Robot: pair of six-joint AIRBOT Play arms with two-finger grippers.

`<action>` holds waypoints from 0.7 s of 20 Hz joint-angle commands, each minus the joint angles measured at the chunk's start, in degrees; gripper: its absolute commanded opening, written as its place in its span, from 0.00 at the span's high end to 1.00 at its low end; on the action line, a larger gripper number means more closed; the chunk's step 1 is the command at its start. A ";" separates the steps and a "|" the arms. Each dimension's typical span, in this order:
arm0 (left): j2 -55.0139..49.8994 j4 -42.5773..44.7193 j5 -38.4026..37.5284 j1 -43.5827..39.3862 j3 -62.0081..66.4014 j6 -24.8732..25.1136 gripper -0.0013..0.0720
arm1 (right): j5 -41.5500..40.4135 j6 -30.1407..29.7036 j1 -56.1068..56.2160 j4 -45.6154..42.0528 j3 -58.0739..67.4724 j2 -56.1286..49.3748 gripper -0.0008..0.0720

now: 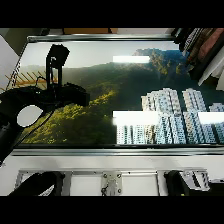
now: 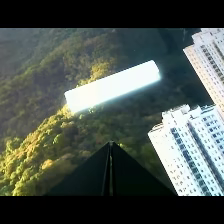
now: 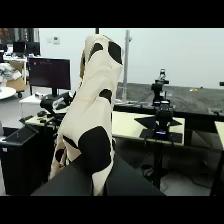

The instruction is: Fold the clothes and pants, and hang the long-sleeved shirts on hangers.

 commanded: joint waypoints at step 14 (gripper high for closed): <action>-0.04 0.07 -0.24 0.02 0.04 0.04 0.97 | -4.94 1.25 -1.07 17.97 0.04 3.89 0.08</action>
